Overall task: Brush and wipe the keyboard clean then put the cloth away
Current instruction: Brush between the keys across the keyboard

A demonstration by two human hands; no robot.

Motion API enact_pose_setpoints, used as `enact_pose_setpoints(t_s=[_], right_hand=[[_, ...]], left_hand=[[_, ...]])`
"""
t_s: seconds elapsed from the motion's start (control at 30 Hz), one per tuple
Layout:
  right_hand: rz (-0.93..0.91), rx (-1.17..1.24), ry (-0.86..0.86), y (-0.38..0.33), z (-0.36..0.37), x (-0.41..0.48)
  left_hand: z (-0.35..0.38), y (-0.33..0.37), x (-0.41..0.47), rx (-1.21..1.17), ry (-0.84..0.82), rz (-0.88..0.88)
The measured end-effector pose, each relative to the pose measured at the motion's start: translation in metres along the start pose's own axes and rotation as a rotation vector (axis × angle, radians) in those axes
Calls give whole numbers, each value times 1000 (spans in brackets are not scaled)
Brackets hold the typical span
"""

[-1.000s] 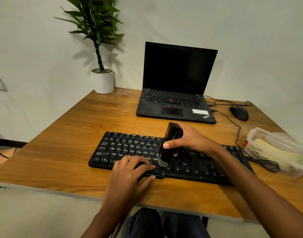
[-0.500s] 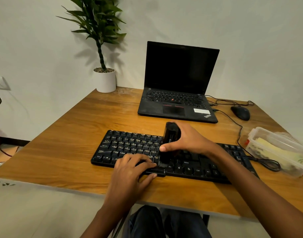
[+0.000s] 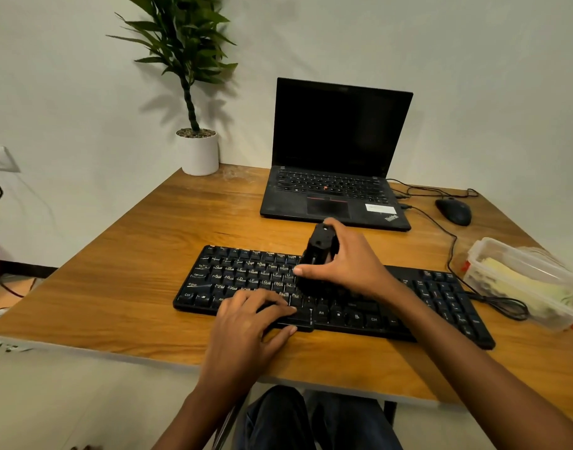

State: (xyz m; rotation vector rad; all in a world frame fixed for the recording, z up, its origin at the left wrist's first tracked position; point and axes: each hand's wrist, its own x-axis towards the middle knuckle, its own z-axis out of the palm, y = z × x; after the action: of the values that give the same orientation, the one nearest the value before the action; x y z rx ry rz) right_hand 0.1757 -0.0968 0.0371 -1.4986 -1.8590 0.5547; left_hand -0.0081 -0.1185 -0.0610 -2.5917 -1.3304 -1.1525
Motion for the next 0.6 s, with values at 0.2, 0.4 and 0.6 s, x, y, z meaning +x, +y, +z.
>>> enact_pose_setpoints(t_s=[0.2,0.4,0.6], right_hand=[[-18,-54,21,-4,2,2],[-28,-8,-37,-2,6,2],[-20,38,-32,3,1,-1]], left_hand=[[-2,-1,0,-25,-18,-10],[0,0,1,-26,-14,-11],[0,0,0,-33,-23,-28]])
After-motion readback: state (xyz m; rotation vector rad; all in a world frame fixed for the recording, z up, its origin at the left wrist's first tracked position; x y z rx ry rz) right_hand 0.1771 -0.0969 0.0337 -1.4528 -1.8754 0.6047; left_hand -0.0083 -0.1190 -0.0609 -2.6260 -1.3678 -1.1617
